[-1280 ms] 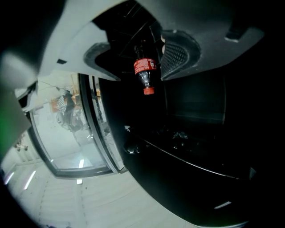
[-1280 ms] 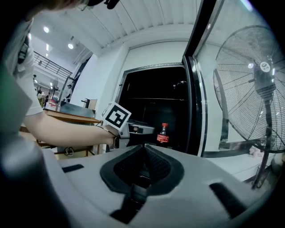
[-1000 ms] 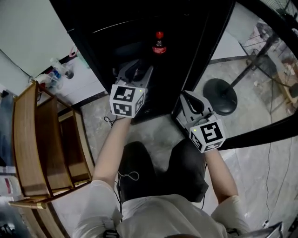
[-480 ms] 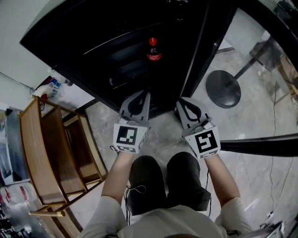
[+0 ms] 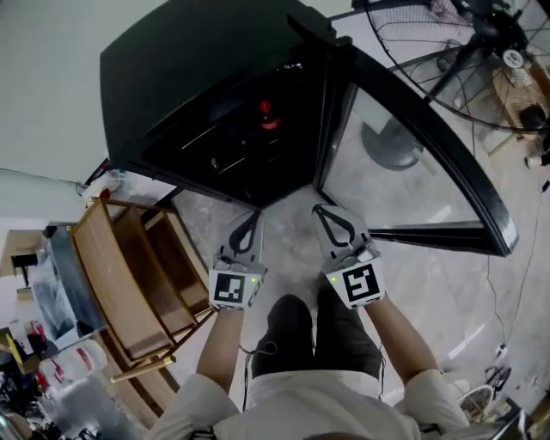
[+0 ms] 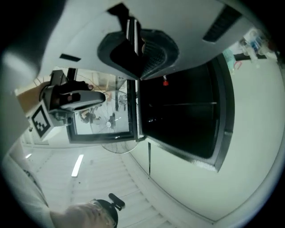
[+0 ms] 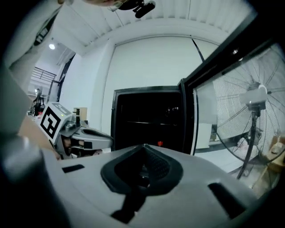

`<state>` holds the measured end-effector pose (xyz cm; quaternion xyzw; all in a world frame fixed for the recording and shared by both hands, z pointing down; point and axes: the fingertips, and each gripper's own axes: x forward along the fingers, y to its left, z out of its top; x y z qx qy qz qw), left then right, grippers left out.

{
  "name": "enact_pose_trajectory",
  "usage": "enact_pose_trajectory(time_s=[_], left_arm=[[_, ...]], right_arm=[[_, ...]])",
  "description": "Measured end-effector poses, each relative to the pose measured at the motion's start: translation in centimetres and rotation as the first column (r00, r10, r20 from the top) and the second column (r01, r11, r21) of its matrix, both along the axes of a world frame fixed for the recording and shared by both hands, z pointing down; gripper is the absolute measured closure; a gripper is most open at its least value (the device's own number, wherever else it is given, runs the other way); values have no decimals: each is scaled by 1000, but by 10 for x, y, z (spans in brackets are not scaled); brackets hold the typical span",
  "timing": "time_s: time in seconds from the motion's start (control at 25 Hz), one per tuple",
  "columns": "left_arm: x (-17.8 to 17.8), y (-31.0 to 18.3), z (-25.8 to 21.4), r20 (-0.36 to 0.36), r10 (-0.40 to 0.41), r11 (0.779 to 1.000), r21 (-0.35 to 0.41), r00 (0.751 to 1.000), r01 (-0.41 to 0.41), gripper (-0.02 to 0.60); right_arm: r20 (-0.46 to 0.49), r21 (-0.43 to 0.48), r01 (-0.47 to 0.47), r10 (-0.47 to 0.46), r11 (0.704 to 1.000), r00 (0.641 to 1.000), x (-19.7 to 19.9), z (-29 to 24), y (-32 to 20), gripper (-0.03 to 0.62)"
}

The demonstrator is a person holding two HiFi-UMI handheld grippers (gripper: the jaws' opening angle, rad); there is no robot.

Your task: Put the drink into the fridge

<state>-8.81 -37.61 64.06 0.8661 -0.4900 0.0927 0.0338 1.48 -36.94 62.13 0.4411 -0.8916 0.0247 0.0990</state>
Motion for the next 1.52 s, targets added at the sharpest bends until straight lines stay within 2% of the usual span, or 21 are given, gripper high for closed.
enact_pose_trajectory(time_s=[0.2, 0.32, 0.48, 0.64, 0.8, 1.0, 1.16, 1.28, 1.52], left_arm=[[-7, 59, -83, 50, 48, 999, -21, 998, -47, 574], [-25, 101, -129, 35, 46, 998, -43, 998, -45, 574], [-32, 156, -196, 25, 72, 994, -82, 997, -70, 574], [-52, 193, -256, 22, 44, 998, -44, 999, -43, 574], [-66, 221, -304, 9, 2, 999, -53, 1000, -1, 574], [-61, 254, -344, 4, -57, 997, -48, 998, 57, 574], [-47, 274, -359, -55, -149, 988, -45, 987, 147, 574], [-30, 287, -363, -117, -217, 976, -56, 969, 212, 574], [3, 316, -366, -114, -337, 942, -48, 935, 333, 572]], right_arm=[[-30, -41, -55, 54, 998, 998, 15, -75, 40, 592], [-21, -87, -78, 76, 993, 997, 14, -121, 78, 594], [-21, -103, -80, 78, 991, 997, 12, -188, 120, 592], [-49, -82, -76, 72, 994, 996, 12, -255, 155, 592], [-41, -51, -55, 53, 997, 998, 14, -300, 182, 592], [-52, -41, 0, -2, 999, 999, 29, -335, 202, 592], [-42, -41, 65, -67, 997, 997, 55, -350, 208, 592], [-38, -45, 117, -119, 992, 992, 74, -353, 216, 592], [-30, -36, 237, -238, 971, 971, 105, -362, 227, 592]])
